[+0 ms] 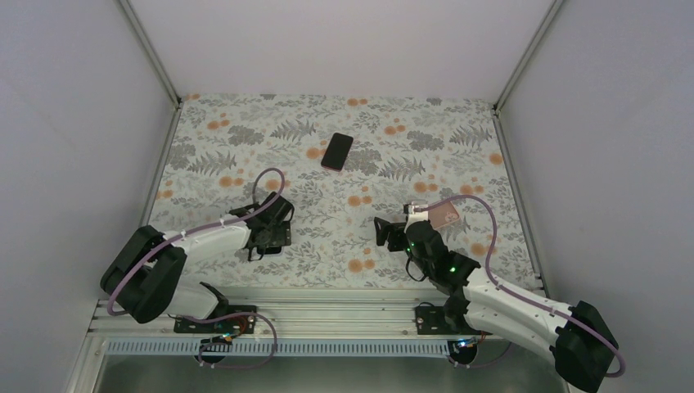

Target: Put the phone into the phone case

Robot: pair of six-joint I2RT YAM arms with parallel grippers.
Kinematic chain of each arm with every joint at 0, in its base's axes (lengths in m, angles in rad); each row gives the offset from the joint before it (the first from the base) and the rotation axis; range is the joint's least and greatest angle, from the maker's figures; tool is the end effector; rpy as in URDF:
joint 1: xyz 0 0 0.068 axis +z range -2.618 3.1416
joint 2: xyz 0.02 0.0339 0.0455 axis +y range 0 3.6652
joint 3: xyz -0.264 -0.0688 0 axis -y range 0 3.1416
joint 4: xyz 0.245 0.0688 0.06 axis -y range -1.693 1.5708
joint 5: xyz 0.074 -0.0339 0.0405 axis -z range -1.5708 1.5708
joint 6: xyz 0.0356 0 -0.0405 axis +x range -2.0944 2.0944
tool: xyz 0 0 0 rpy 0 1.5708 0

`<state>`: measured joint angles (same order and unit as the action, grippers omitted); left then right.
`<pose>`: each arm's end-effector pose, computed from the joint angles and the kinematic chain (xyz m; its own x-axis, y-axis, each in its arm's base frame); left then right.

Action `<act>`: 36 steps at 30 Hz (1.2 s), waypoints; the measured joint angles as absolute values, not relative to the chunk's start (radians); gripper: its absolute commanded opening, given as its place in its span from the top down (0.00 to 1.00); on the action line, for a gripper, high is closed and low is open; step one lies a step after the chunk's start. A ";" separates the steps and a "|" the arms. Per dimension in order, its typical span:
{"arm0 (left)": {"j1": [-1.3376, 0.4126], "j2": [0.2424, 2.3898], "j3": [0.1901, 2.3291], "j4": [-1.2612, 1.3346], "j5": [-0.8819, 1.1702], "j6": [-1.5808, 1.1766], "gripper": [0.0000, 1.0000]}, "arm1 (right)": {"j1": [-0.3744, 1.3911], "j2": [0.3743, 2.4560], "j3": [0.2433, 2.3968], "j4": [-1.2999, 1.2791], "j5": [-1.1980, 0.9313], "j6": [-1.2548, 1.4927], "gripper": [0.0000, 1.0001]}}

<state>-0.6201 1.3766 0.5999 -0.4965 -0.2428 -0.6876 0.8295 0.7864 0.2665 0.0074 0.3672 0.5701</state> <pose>0.1821 -0.1195 0.1398 -0.9228 -0.0980 -0.3725 -0.1023 0.9947 -0.0085 0.1238 0.1163 0.1781 -0.5363 0.1602 -0.8287 -0.2230 0.9200 0.3222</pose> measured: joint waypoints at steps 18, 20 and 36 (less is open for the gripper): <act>-0.598 1.351 0.597 -0.571 -0.313 -0.741 0.05 | 0.830 0.799 0.266 0.008 0.357 0.570 0.01; -0.597 1.345 0.597 -0.587 -0.322 -0.747 0.03 | 0.829 0.799 0.266 0.008 0.356 0.569 0.00; -0.583 1.052 0.716 -0.638 -0.224 -0.686 0.00 | 0.710 0.905 0.403 -0.100 0.362 0.546 0.01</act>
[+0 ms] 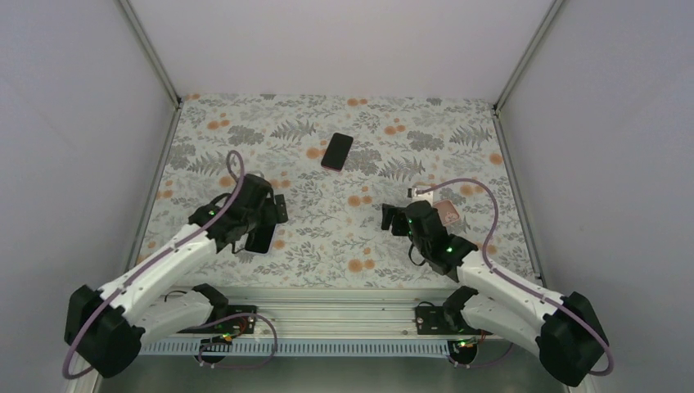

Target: Put the phone into the phone case

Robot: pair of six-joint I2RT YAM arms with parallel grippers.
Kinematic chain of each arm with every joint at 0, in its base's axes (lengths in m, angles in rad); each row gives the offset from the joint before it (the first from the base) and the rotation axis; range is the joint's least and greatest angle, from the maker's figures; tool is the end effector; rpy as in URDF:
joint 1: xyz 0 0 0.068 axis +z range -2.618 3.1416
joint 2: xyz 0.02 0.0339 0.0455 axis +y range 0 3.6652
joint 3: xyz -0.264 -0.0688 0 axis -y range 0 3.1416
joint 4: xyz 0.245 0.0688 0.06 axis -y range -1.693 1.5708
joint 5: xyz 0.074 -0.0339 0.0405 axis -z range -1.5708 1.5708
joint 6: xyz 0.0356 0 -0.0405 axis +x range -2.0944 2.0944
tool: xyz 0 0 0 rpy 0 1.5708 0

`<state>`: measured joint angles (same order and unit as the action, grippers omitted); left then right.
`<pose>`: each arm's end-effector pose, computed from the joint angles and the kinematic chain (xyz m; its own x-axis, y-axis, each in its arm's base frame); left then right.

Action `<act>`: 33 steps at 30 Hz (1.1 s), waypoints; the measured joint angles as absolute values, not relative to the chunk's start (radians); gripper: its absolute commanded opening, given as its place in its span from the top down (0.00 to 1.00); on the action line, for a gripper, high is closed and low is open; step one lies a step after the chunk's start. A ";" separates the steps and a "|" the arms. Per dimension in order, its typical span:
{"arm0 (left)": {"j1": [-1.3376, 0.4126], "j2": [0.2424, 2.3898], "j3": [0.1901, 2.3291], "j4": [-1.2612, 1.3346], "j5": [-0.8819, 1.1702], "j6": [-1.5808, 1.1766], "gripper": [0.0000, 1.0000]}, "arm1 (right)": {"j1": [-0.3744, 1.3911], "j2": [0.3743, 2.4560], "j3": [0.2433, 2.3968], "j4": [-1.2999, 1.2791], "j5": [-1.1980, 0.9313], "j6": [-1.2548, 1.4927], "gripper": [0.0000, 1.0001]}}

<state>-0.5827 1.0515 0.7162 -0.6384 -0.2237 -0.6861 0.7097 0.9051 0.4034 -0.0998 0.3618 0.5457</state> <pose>0.1724 -0.1041 0.2288 -0.8082 -0.2072 -0.5512 -0.1029 0.9713 -0.2143 0.1516 0.1136 0.1952 -0.5683 0.1517 -0.8087 -0.1089 0.9603 0.2567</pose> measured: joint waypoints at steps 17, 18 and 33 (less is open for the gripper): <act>-0.557 0.815 0.934 -0.686 -0.505 -0.369 0.00 | 0.317 1.280 0.619 -0.223 0.287 0.564 0.08; -0.557 0.805 0.910 -0.665 -0.524 -0.352 0.00 | 0.294 1.300 0.627 -0.228 0.274 0.570 0.12; -0.552 0.700 0.824 -0.614 -0.583 -0.298 0.00 | 0.227 1.486 0.698 -0.273 0.231 0.643 0.52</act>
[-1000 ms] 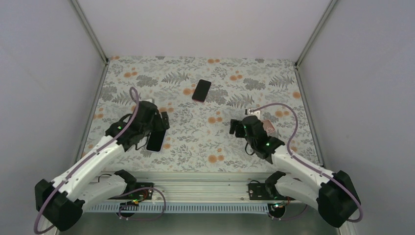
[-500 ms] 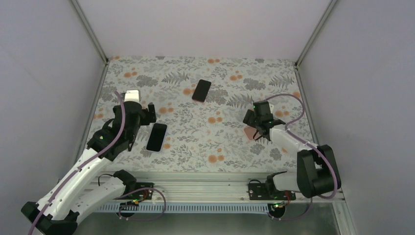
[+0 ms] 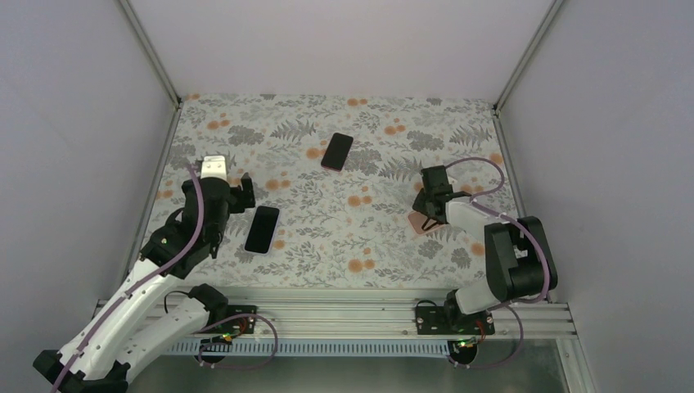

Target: Put the phone into the phone case

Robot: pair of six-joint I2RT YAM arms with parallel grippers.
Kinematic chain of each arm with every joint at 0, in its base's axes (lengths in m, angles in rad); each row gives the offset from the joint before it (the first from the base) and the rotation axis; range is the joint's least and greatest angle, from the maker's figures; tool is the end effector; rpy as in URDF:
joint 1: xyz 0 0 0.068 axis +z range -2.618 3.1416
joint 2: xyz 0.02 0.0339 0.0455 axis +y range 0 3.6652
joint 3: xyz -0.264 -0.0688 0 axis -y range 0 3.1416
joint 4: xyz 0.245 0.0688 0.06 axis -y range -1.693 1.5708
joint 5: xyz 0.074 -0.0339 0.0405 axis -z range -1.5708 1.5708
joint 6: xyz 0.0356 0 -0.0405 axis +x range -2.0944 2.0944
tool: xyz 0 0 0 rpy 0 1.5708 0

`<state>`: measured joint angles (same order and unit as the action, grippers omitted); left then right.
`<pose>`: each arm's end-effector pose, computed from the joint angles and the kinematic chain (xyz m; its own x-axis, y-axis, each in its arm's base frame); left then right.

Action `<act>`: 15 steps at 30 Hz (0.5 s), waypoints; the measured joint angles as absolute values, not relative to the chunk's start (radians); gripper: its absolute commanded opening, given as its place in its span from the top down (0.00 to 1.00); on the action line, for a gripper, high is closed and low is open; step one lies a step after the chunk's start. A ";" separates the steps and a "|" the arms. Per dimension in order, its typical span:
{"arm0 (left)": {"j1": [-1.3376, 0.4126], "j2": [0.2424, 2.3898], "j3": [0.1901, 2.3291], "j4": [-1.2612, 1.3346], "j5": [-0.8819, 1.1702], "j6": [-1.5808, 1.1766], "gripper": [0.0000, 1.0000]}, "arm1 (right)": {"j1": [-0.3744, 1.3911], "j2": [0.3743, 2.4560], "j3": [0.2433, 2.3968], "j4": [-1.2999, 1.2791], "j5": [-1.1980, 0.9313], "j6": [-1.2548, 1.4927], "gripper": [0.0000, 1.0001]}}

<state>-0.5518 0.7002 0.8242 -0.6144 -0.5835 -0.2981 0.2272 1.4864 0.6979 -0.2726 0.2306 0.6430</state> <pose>0.1340 -0.0595 0.3246 -0.3903 -0.0476 -0.9194 -0.0952 0.9954 -0.0110 0.2610 0.0520 0.1502 -0.7470 0.4264 -0.5101 0.4214 0.8971 0.1329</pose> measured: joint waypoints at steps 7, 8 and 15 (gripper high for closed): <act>-0.530 0.707 0.815 -0.607 -0.567 -0.290 0.00 | 0.227 1.523 0.700 -0.274 0.229 0.654 0.63; -0.522 0.708 0.815 -0.606 -0.564 -0.288 0.00 | 0.227 1.529 0.702 -0.274 0.229 0.654 0.64; -0.472 0.708 0.813 -0.598 -0.522 -0.276 0.00 | 0.227 1.576 0.735 -0.270 0.245 0.648 0.80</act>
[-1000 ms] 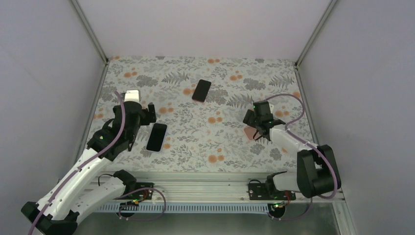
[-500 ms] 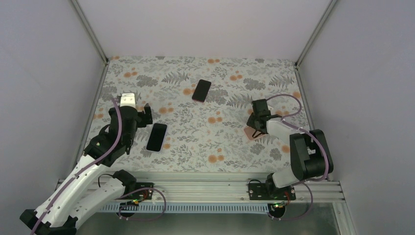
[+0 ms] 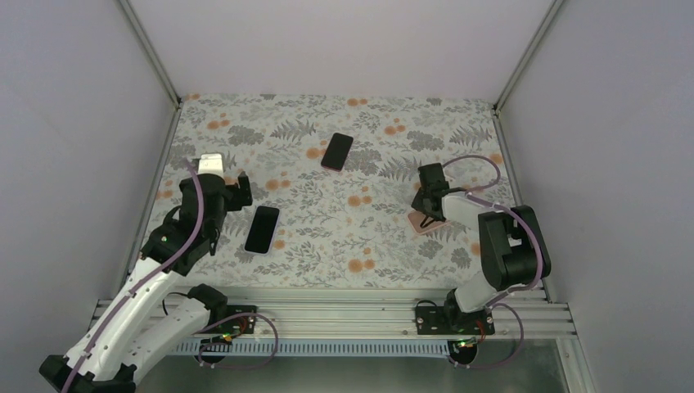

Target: Put the phone into the phone case

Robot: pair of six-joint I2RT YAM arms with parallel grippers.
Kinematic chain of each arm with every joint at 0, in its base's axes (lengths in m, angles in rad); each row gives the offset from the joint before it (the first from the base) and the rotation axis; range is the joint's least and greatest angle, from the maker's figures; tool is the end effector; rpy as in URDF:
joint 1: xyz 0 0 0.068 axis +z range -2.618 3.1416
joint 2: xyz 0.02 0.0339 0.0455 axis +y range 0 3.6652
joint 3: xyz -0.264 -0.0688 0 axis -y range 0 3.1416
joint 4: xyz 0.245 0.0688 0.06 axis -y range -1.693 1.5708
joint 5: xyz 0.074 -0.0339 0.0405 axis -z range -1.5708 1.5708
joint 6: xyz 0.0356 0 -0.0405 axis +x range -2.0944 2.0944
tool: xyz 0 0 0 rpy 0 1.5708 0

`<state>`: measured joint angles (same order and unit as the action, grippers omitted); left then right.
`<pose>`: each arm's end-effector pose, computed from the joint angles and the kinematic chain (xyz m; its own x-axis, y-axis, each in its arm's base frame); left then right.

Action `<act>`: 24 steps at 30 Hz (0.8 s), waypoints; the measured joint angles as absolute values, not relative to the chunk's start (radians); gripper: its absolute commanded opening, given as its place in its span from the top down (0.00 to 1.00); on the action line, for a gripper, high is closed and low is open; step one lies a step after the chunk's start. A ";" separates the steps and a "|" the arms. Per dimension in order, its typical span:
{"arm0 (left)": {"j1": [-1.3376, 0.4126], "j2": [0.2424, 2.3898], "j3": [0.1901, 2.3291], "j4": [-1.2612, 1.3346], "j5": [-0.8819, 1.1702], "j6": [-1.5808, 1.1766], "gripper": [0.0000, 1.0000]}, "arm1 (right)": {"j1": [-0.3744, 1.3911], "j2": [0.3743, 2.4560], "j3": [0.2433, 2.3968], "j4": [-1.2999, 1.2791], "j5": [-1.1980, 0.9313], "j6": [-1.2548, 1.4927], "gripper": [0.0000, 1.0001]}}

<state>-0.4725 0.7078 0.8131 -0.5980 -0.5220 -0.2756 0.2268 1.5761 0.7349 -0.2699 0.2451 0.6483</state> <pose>0.1409 -0.0521 0.3210 -0.4062 -0.0573 -0.9120 -0.1114 0.9937 -0.0128 0.2724 0.0540 0.1376 -0.7644 0.4248 -0.4850 0.4370 0.8945 0.0946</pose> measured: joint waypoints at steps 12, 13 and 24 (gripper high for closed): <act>-0.400 0.727 0.813 -0.569 -0.427 -0.261 0.00 | 0.230 1.588 0.764 -0.300 0.231 0.601 0.96; -0.397 0.728 0.812 -0.569 -0.422 -0.261 0.00 | 0.236 1.584 0.764 -0.304 0.221 0.591 0.96; -0.381 0.730 0.812 -0.569 -0.393 -0.252 0.00 | 0.443 1.559 0.769 -0.341 0.097 0.439 0.96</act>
